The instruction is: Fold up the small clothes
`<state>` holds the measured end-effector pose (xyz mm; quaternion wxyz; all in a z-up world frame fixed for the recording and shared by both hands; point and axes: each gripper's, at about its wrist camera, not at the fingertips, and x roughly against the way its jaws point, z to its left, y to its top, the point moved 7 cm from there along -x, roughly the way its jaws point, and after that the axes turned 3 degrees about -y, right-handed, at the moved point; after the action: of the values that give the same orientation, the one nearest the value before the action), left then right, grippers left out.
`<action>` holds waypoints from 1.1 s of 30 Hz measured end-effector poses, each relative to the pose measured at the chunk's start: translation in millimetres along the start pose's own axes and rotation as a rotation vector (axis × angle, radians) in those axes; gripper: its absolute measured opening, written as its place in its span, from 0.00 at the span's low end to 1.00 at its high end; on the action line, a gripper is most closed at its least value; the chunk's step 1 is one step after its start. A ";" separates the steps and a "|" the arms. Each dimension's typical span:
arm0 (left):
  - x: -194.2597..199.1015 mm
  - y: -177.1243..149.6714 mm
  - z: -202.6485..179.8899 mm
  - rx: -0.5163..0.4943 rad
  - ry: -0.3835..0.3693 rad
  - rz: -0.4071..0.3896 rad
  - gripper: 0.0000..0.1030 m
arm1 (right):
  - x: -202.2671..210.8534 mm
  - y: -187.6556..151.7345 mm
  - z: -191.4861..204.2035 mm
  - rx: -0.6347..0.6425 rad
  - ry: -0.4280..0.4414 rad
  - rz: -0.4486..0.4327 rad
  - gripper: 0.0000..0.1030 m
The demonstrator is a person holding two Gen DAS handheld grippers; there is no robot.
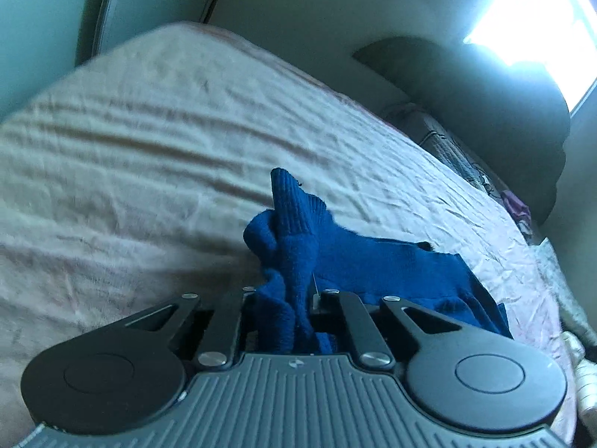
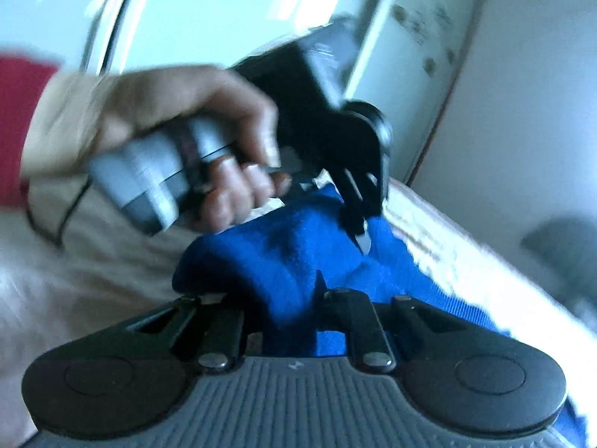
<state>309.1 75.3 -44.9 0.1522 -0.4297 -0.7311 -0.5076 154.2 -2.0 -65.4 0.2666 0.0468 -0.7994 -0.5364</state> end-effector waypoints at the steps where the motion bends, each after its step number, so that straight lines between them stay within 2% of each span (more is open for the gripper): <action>1: 4.1 1.1 -7.2 -0.016 0.010 -0.010 0.09 | 4.9 -0.1 -8.3 -0.053 0.021 -0.007 0.14; 7: 23.7 4.5 -49.3 -0.076 0.056 -0.055 0.09 | 26.2 -4.0 -49.6 -0.304 0.101 -0.015 0.14; 12: 31.0 7.1 -81.5 -0.084 0.057 -0.082 0.09 | 45.7 -9.9 -74.4 -0.429 0.107 -0.039 0.14; 20: 25.5 4.1 -131.6 -0.130 0.041 -0.091 0.09 | 78.2 -25.6 -105.2 -0.561 0.079 -0.070 0.14; 33: -10.8 -18.9 -198.6 -0.270 0.095 -0.054 0.09 | 114.0 -65.3 -152.8 -0.700 -0.009 -0.046 0.14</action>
<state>258.2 -105.3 23.4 0.1136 -0.4021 -0.6594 -0.6249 115.9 -197.8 -37.0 0.2509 -0.0320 -0.5669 -0.7840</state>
